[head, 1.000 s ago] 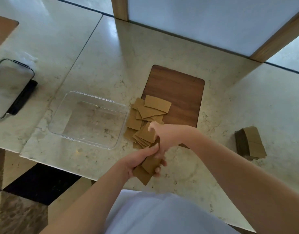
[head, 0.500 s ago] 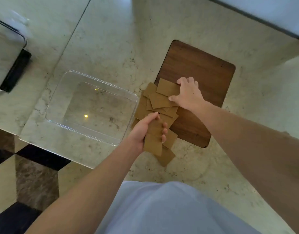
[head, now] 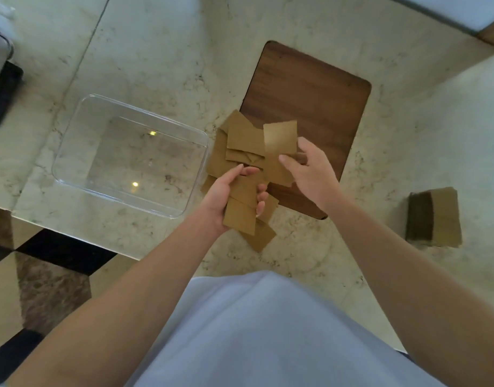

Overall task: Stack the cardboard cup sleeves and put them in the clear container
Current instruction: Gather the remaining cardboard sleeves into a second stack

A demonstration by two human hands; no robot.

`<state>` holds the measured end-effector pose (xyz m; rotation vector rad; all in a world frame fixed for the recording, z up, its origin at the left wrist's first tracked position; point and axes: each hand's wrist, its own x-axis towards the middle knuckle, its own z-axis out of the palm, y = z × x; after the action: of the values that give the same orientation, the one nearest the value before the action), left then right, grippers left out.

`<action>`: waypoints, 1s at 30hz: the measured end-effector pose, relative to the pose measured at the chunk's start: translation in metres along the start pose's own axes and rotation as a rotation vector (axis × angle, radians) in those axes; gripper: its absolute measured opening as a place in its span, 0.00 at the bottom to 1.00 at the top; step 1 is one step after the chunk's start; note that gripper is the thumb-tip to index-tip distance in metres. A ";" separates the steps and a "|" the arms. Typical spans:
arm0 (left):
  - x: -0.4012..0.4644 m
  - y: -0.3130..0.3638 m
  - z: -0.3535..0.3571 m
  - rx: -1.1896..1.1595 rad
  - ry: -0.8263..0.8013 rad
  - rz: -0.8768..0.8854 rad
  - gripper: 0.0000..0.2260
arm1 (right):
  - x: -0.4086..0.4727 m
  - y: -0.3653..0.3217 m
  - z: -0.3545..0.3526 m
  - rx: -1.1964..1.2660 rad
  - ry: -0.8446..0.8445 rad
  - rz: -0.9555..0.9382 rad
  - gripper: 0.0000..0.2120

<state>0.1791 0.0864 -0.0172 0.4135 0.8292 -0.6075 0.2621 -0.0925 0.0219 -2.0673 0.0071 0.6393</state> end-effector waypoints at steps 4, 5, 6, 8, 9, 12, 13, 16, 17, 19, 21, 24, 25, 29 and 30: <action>-0.010 -0.010 0.002 0.028 -0.015 -0.015 0.12 | -0.035 0.004 0.005 0.318 0.044 0.054 0.12; -0.012 -0.012 0.002 0.032 -0.021 -0.015 0.12 | -0.041 0.004 0.007 0.318 0.086 0.010 0.10; -0.014 -0.015 0.002 0.034 -0.033 -0.012 0.13 | -0.047 0.006 0.009 0.278 0.145 -0.044 0.07; -0.017 -0.020 0.003 0.042 -0.083 -0.005 0.20 | -0.061 0.009 0.016 0.155 0.248 -0.153 0.08; -0.018 -0.023 0.004 0.051 -0.114 0.002 0.23 | -0.069 0.009 0.020 0.131 0.264 -0.203 0.12; -0.019 -0.026 0.005 0.083 -0.123 0.063 0.26 | -0.090 0.011 0.035 0.046 0.178 -0.325 0.16; -0.019 -0.027 0.004 0.092 -0.115 0.082 0.26 | -0.094 0.014 0.038 -0.109 0.163 -0.369 0.16; -0.019 -0.025 -0.003 0.122 -0.092 0.109 0.18 | -0.097 0.014 0.034 -0.426 0.039 -0.465 0.21; -0.018 -0.024 -0.005 0.122 -0.065 0.112 0.16 | -0.095 0.010 0.030 -0.456 -0.027 -0.486 0.23; -0.017 -0.025 -0.009 0.062 -0.035 0.105 0.16 | -0.084 -0.001 0.020 -0.428 -0.071 -0.465 0.26; -0.017 -0.025 -0.008 -0.046 -0.079 0.087 0.21 | -0.063 -0.010 0.012 -0.424 0.001 -0.378 0.22; -0.015 -0.020 -0.007 -0.125 -0.143 0.091 0.32 | -0.018 -0.016 0.006 -0.541 0.056 -0.265 0.16; -0.015 -0.017 -0.010 -0.160 -0.163 0.086 0.33 | -0.002 -0.018 0.008 -0.575 0.044 -0.209 0.17; -0.018 -0.008 -0.017 -0.250 -0.272 0.031 0.31 | 0.048 -0.029 0.020 -0.716 -0.012 -0.066 0.33; -0.019 -0.007 -0.018 -0.259 -0.305 0.021 0.29 | 0.057 -0.029 0.024 -0.773 -0.030 -0.063 0.35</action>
<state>0.1546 0.0981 -0.0144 0.0895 0.6002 -0.5198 0.3077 -0.0434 0.0100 -2.7800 -0.3742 0.7012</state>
